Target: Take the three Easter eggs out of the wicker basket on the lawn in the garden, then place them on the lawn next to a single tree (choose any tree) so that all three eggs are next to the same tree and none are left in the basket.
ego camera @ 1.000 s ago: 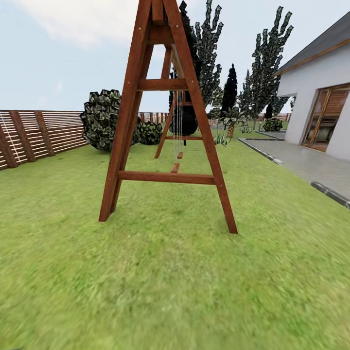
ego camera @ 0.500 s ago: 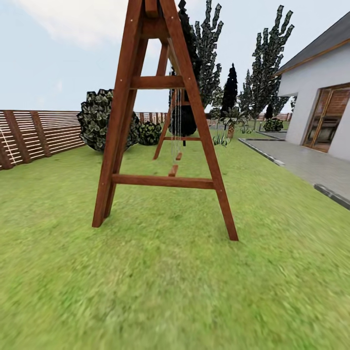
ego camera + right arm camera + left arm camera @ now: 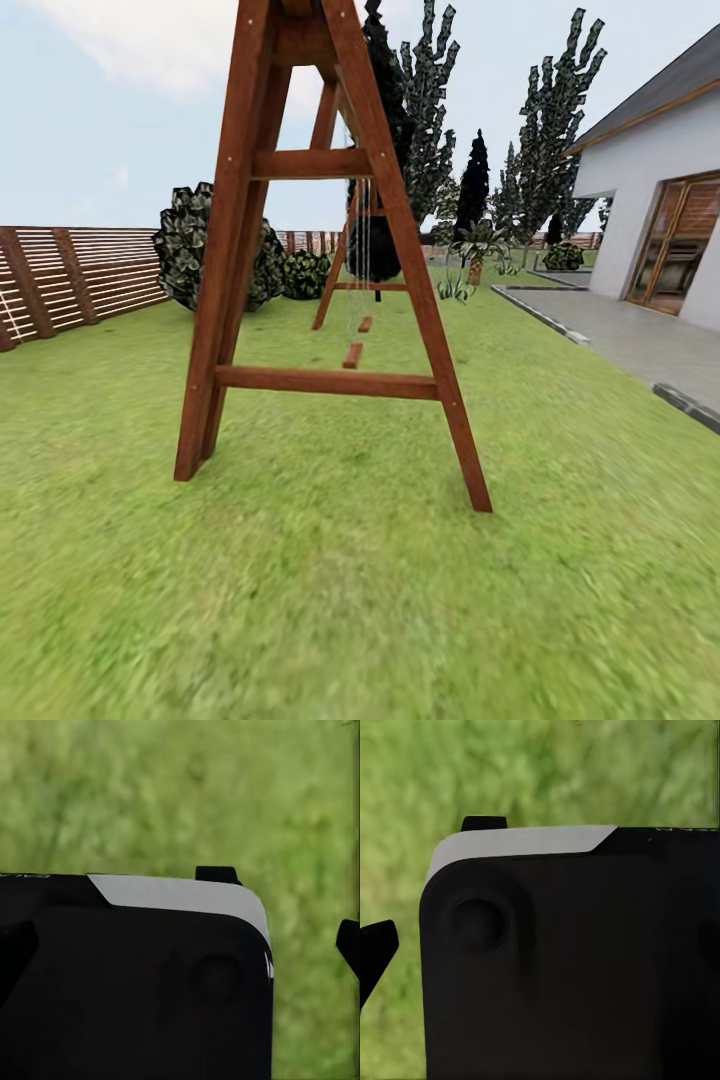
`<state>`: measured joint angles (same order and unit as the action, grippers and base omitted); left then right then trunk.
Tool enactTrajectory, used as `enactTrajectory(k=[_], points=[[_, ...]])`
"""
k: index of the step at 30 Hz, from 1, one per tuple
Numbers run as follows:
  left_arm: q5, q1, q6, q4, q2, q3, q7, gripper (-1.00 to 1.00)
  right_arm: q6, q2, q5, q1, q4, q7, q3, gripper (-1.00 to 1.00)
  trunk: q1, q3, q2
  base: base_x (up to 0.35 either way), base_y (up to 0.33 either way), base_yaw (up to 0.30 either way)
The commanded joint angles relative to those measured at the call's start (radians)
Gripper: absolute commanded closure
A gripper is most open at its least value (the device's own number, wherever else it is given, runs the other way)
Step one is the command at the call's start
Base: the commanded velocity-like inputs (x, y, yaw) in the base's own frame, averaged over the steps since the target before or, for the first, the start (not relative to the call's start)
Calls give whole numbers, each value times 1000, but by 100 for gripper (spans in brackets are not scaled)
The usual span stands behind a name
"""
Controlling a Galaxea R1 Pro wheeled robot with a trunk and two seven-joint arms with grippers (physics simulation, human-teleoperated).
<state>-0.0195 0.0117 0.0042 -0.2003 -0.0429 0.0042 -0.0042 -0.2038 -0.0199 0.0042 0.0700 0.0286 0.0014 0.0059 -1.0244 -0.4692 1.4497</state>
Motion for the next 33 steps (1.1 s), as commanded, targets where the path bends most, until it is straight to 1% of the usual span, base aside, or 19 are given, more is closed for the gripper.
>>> enactTrajectory(k=[1, 33], points=[[-2, 1, 0, -2, 0, 0, 0, -100, -3, 0, 0, 1, -1, 0, 0, -100, -1, -1, 0, 314, -98, 0], [-2, 1, 0, -2, 0, 0, 0, -100, -3, 0, 0, 1, -1, 0, 0, -100, -1, -1, 0, 314, -99, 0]])
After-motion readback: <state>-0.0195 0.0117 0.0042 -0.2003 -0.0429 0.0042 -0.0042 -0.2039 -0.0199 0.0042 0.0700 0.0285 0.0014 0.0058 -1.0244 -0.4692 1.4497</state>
